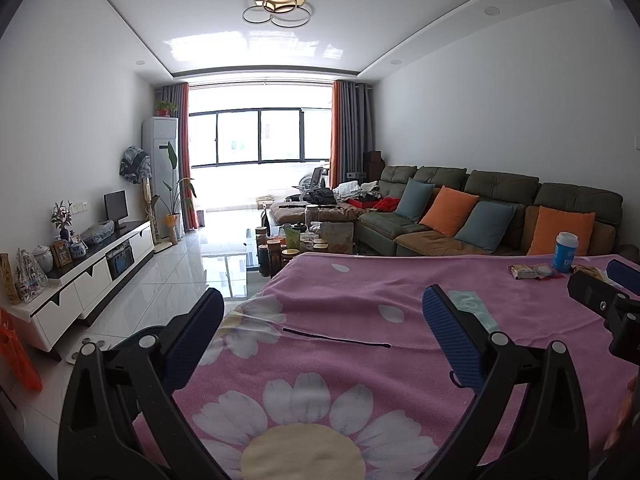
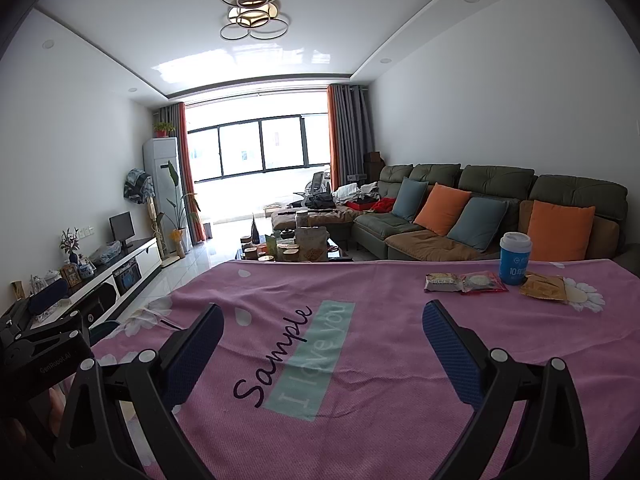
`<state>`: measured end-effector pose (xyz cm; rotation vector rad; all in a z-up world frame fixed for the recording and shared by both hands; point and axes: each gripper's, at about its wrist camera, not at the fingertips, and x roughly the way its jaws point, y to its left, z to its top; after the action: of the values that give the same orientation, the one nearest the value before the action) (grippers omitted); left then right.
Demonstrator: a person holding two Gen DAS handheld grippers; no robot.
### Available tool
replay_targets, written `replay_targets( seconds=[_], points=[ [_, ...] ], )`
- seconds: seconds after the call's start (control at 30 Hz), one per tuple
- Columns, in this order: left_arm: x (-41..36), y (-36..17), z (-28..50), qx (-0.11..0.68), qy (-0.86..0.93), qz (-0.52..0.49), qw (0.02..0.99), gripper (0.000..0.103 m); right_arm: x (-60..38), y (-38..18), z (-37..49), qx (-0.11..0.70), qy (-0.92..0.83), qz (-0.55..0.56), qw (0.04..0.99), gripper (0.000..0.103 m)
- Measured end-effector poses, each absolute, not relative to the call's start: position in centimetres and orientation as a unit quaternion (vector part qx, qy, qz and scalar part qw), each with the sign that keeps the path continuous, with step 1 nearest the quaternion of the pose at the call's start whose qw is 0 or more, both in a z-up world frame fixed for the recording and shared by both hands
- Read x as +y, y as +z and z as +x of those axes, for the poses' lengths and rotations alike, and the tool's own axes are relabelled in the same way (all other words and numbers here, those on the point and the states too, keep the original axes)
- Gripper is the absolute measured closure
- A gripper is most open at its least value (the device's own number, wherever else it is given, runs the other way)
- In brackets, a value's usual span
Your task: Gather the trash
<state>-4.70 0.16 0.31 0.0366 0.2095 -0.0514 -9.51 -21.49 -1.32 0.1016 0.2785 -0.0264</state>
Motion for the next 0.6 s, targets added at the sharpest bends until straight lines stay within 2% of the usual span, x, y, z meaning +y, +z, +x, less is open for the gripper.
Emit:
replay_targets(
  seconds=[0.6],
  points=[
    [0.21, 0.18, -4.65, 0.106, -0.025, 0.019, 0.994, 0.005, -21.44, -1.30, -9.48, 0.139, -0.013, 0.050, 0.989, 0.007]
  ],
)
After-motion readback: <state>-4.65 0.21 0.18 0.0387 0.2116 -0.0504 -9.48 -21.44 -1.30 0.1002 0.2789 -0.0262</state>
